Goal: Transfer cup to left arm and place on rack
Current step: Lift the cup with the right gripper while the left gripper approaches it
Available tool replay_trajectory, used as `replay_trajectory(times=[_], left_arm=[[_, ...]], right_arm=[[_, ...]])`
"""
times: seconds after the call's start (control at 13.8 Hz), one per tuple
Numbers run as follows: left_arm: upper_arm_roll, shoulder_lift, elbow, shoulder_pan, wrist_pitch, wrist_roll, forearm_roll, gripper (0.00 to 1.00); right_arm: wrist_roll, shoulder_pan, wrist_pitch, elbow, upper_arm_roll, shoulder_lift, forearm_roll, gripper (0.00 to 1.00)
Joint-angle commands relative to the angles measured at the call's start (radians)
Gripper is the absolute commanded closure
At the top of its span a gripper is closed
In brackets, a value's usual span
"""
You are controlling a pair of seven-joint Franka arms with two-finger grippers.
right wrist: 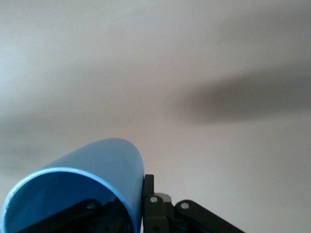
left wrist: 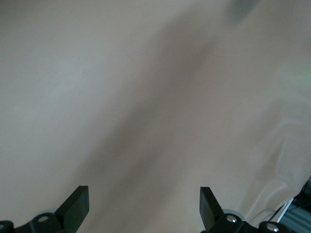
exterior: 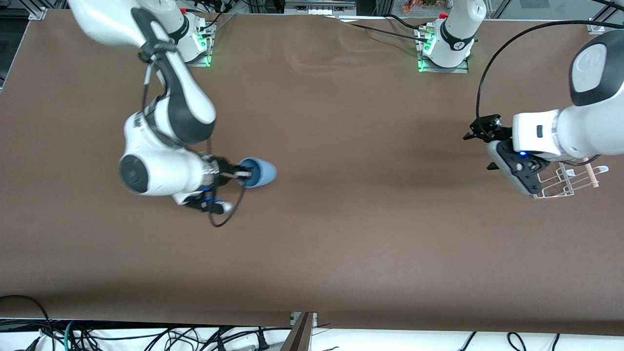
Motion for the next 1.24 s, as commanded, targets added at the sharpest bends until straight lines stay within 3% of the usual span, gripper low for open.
replay_trajectory(times=[0.0,0.15,0.29,0.44,0.65,0.8,1.16], left_arm=[[-0.023,-0.035,-0.063,-0.002,0.08,0.173,-0.054,0.0],[-0.024,-0.047,-0.109,0.002,0.115,0.31,-0.145,0.0],[-0.027,-0.094,-0.212,0.002,0.222,0.416,-0.241,0.0],[-0.067,-0.105,-0.247,0.007,0.293,0.508,-0.281,0.0],[-0.131,-0.105,-0.25,0.002,0.37,0.536,-0.276,0.0],[-0.177,-0.105,-0.26,0.001,0.419,0.603,-0.267,0.0],[-0.285,-0.163,-0.388,0.004,0.63,0.632,-0.27,0.0]], right_arm=[[0.21,0.071,0.095,0.064,0.006,0.033,0.177,1.0],[0.342,0.135,0.219,0.066,0.006,0.038,0.309,1.0],[0.44,0.183,0.325,0.078,0.006,0.04,0.403,1.0],[0.543,0.226,0.384,0.09,0.006,0.049,0.474,1.0],[0.598,0.269,0.496,0.097,0.006,0.053,0.48,1.0],[0.596,0.269,0.502,0.103,0.006,0.061,0.48,1.0],[0.602,0.283,0.504,0.112,0.004,0.075,0.477,1.0]])
